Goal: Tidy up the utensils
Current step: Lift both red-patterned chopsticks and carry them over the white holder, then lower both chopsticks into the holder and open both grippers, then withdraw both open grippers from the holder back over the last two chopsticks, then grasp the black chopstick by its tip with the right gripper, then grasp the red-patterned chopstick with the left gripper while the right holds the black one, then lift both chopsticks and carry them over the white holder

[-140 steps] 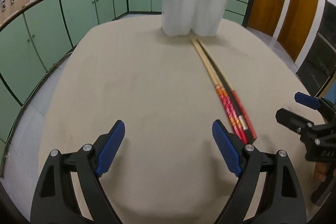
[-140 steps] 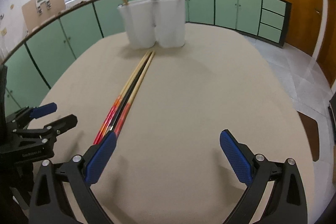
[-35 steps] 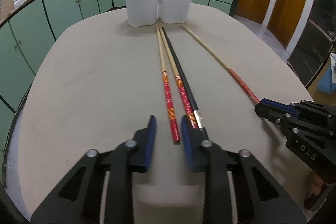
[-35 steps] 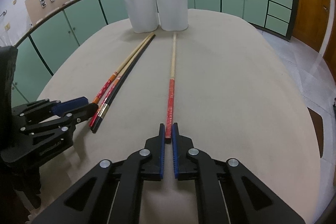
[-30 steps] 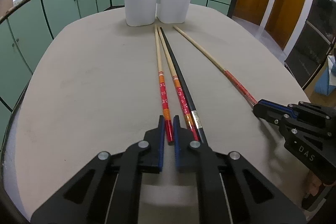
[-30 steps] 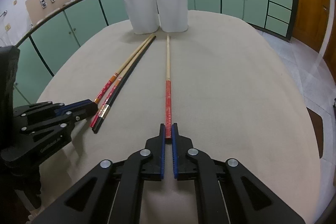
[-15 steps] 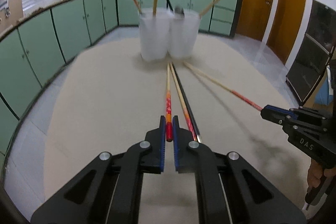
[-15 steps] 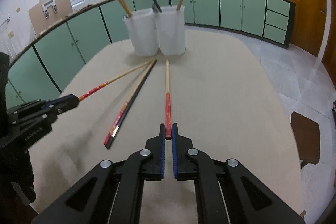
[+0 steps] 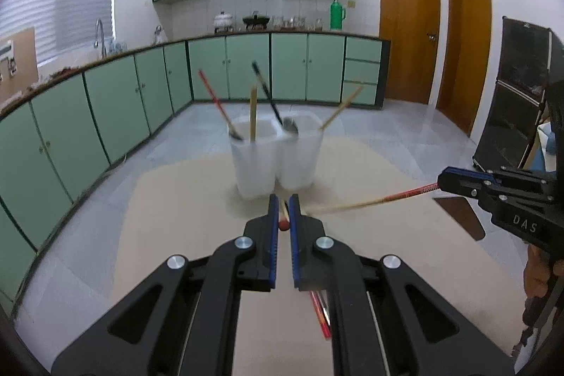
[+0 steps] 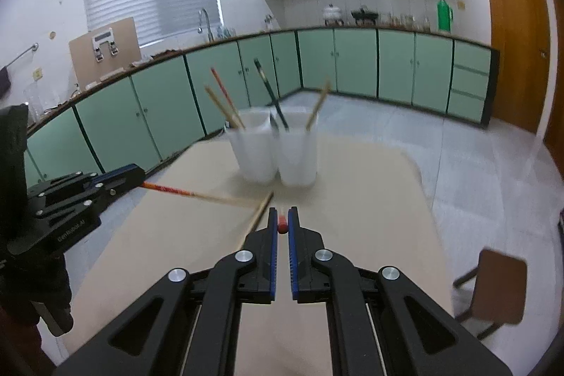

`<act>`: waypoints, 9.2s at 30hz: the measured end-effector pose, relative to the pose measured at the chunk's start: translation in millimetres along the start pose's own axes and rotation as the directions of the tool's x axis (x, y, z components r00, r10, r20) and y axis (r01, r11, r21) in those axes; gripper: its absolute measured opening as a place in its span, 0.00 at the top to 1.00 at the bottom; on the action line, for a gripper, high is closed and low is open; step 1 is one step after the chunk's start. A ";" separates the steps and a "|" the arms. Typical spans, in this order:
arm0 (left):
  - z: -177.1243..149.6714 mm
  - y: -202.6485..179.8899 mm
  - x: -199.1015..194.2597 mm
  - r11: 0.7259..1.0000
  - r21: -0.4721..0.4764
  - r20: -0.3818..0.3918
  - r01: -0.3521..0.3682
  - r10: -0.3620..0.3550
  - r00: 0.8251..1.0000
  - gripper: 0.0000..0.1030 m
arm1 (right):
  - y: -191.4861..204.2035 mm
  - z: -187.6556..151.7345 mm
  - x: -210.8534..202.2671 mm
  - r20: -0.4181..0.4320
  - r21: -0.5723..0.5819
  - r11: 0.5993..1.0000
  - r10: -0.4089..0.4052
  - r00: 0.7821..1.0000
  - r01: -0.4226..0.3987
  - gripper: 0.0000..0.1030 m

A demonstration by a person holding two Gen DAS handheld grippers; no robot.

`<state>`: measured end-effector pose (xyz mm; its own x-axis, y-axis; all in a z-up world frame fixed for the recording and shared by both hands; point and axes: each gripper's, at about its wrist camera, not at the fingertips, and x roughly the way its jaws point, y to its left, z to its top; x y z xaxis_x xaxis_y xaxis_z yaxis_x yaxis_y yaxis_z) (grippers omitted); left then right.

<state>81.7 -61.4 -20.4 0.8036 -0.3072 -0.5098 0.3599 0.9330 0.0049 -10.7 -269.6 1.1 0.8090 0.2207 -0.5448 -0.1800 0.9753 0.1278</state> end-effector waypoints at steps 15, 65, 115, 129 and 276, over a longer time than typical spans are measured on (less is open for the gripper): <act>64.2 -0.8 -19.2 0.998 0.043 0.116 0.049 -0.054 0.992 0.95 | 6.2 88.8 -22.8 0.101 -0.084 0.994 0.075 0.992 -0.066 0.95; 137.8 63.3 129.0 0.999 -0.020 0.024 0.030 -0.029 0.999 0.92 | -23.6 184.5 141.2 0.064 -0.033 0.999 -0.022 0.998 0.024 0.92; -91.6 47.8 35.3 0.986 -0.156 -0.198 -0.059 0.027 0.980 0.22 | -3.8 -72.5 43.0 -0.095 0.094 0.990 -0.094 0.991 0.103 0.06; -131.1 61.4 48.2 0.983 -0.160 -0.300 -0.096 0.044 0.953 0.22 | 44.6 -113.1 78.2 -0.238 0.026 0.995 -0.089 0.967 0.098 0.08; 58.8 -11.6 -50.1 0.999 0.008 0.153 0.031 -0.032 0.988 0.95 | 16.1 90.4 -36.3 0.099 -0.125 0.991 0.049 0.994 -0.036 0.94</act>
<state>65.1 -67.8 55.7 0.8545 -0.3620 -0.3725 0.3885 0.9214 -0.0042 7.7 -262.4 97.8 0.8507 0.2665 -0.4530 -0.2780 0.9596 0.0425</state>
